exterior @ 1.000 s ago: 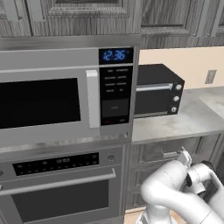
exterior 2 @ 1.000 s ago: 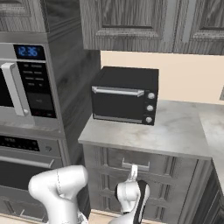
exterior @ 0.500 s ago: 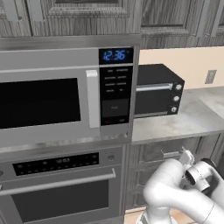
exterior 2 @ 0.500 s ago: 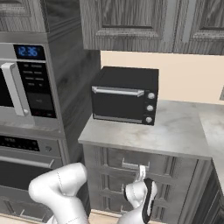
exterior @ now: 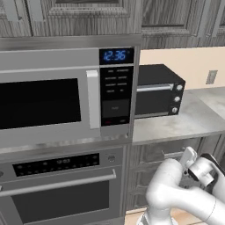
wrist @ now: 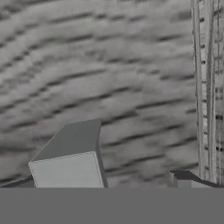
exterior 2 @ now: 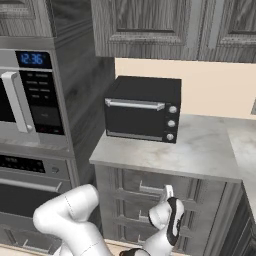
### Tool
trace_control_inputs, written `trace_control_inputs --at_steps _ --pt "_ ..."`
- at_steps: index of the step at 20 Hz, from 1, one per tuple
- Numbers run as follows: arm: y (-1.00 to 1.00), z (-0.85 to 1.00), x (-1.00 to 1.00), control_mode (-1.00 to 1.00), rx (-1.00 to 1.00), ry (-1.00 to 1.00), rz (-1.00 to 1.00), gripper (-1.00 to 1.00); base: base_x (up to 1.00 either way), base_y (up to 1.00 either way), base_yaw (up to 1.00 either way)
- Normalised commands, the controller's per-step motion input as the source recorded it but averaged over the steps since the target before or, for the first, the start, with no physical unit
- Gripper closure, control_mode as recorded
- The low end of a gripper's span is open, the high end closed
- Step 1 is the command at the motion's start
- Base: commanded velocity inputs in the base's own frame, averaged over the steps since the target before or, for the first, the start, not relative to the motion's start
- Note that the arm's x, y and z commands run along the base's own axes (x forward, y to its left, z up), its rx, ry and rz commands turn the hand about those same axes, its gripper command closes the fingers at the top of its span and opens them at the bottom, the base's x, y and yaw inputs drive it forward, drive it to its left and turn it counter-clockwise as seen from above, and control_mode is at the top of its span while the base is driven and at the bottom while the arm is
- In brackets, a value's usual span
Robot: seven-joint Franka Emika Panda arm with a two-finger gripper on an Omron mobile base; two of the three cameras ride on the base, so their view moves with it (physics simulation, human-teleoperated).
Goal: Take the pizza cutter from the drawer on the right and place it on the dining counter for cutting.
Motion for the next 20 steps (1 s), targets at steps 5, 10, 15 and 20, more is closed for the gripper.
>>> trace_control_inputs --at_steps 5,10,15,20 --pt "0.07 -0.04 0.06 -1.0 0.0 0.0 0.0 1.0 0.0 0.0 0.0" --pt "0.0 0.0 -0.02 -1.0 0.0 0.0 0.0 1.0 0.0 0.0 0.0" --pt "-0.25 -0.01 -0.49 -1.0 0.0 -0.01 0.0 1.0 0.0 0.0 0.0" --pt "-0.38 0.0 -0.55 -1.0 0.0 0.0 0.0 1.0 0.0 0.0 0.0"
